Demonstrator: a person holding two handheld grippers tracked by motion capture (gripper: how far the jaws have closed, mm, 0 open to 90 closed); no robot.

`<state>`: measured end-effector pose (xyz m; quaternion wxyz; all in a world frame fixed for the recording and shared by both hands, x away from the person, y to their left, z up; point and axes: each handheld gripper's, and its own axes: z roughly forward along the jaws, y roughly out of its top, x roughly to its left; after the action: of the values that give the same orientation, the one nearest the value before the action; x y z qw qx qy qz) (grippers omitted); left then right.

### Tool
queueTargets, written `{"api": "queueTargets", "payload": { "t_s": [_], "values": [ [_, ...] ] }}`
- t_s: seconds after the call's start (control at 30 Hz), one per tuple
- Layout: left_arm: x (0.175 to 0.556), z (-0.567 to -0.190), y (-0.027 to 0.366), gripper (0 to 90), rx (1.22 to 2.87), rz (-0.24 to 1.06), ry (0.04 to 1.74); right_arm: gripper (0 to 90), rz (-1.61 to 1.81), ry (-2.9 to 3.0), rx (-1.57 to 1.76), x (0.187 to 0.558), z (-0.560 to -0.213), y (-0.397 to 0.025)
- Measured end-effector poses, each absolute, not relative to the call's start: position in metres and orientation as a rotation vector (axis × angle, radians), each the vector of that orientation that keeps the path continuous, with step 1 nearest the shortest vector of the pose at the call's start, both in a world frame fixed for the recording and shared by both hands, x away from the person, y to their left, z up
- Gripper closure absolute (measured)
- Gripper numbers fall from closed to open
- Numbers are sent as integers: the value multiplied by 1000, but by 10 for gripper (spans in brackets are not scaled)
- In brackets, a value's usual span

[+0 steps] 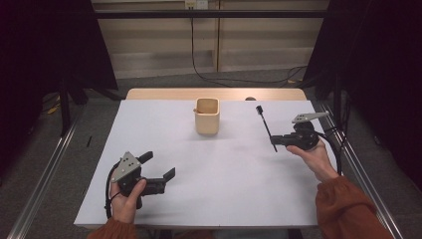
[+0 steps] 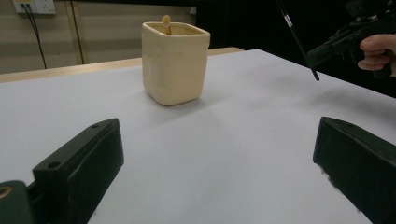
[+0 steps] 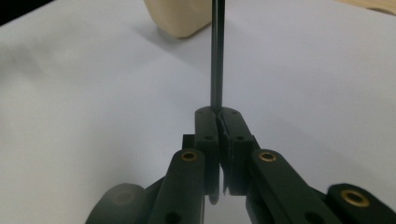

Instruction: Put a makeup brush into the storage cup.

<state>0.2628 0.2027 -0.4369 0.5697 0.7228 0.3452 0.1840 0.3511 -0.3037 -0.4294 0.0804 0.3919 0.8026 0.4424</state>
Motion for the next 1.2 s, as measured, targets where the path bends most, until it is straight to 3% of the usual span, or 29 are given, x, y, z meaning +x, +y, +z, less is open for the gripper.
{"api": "queueTargets", "payload": {
  "t_s": [1.2],
  "values": [
    [263,-438,203,19,1703,431,807,863,1605,2205,1011,321,-418,-287]
  ]
}}
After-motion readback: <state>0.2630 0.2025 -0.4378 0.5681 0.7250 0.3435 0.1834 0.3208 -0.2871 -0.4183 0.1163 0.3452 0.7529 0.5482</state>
